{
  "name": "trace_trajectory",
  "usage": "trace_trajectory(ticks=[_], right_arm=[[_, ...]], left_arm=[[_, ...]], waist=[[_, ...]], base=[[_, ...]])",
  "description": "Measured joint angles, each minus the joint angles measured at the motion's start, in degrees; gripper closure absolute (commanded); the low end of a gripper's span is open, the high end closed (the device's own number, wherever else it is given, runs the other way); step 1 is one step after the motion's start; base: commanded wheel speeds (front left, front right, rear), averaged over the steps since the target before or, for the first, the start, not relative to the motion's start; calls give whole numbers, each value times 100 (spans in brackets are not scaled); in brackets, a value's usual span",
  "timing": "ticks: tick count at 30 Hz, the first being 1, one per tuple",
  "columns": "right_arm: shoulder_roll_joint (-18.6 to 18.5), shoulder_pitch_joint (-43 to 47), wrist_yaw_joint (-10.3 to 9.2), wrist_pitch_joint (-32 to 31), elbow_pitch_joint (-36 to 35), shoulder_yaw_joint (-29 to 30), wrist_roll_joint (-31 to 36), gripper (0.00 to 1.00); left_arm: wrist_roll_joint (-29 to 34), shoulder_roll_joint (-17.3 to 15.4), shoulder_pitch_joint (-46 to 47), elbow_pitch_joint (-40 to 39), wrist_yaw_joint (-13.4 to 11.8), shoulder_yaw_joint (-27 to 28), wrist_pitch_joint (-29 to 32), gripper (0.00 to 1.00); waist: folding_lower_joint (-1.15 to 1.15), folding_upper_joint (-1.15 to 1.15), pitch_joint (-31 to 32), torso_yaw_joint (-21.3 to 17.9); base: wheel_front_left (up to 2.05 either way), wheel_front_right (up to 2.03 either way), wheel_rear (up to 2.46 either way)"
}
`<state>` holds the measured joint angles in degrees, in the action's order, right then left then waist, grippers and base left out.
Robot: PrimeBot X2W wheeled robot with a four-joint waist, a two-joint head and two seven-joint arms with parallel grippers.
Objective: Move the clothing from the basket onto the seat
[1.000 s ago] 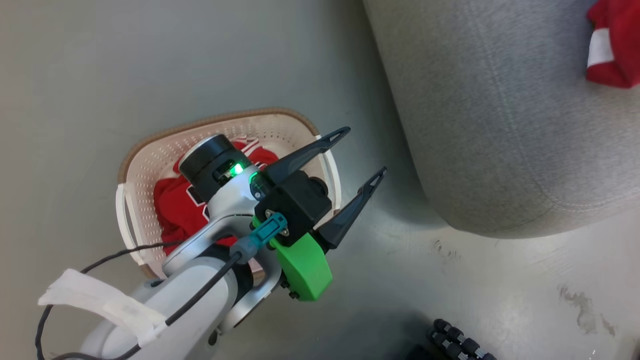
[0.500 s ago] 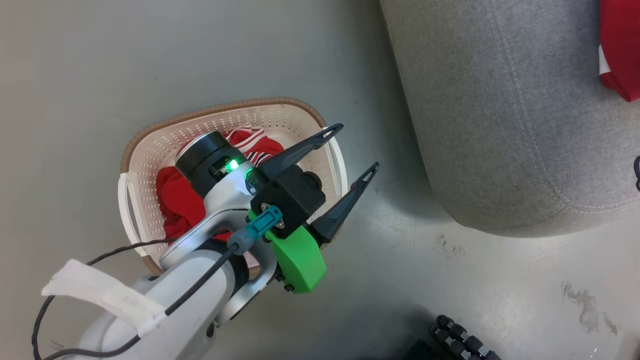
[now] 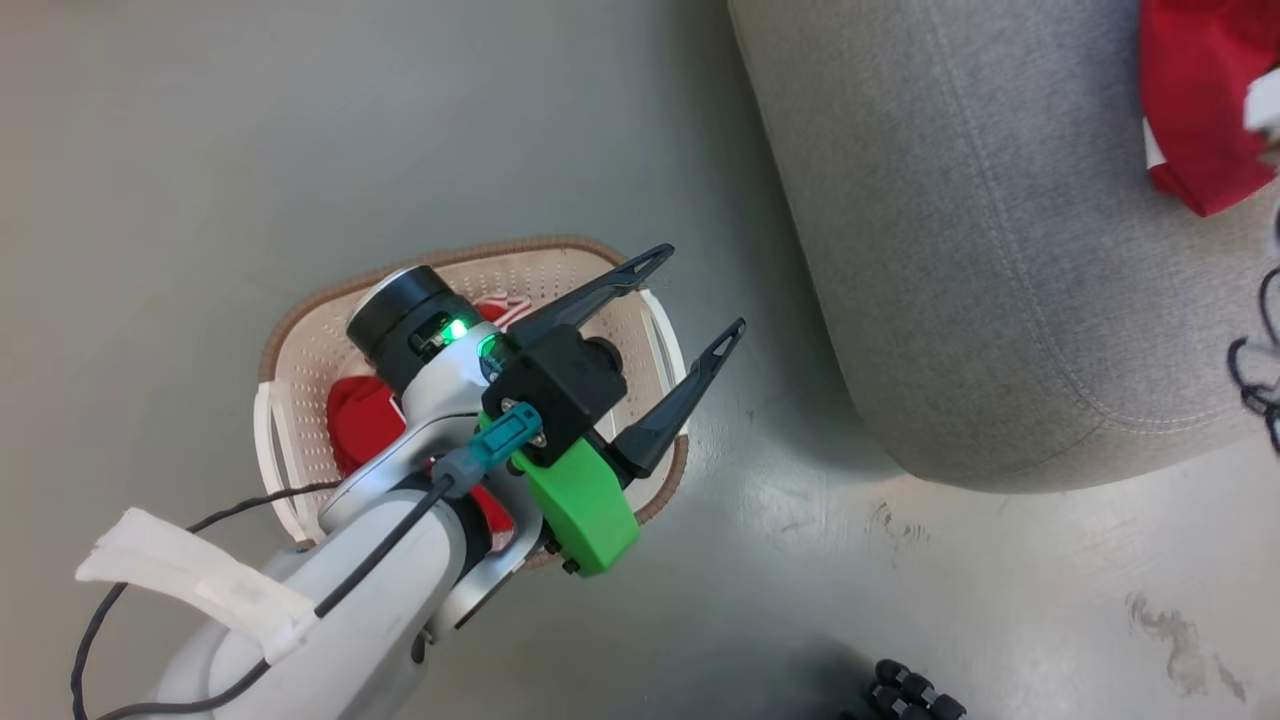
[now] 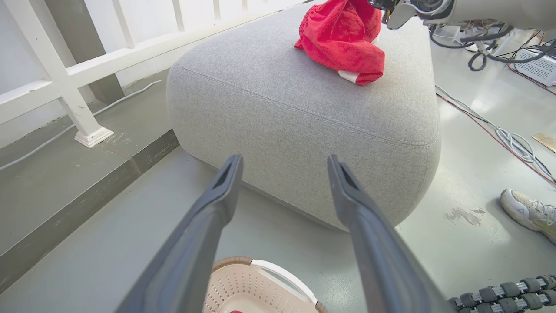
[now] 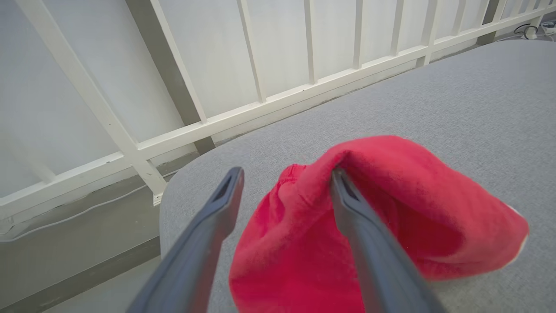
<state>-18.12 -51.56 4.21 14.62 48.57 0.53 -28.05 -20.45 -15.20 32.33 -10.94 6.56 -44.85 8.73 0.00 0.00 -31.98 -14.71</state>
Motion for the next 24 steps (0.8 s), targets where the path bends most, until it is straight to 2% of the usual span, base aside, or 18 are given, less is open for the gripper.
trace_trajectory(ticks=[6,11,19,24], right_arm=[[176,431,84,0,-26,-97,93,0],[318,810,134,0,-232,-186,211,0],[527,1362,193,-1,-929,-391,450,0],[701,1766,233,-1,-1391,-613,703,0]], left_arm=[[-47,3,-118,208,-12,104,-256,0],[-81,8,-365,408,-168,305,-497,0],[-313,64,-806,669,-475,608,-867,0],[-356,142,-1094,803,-851,947,-1169,0]], waist=[[0,0,275,-3],[0,0,549,23],[0,0,1041,139],[0,0,1354,271]], base=[[0,0,0],[0,0,0],[0,0,0],[0,0,0]])
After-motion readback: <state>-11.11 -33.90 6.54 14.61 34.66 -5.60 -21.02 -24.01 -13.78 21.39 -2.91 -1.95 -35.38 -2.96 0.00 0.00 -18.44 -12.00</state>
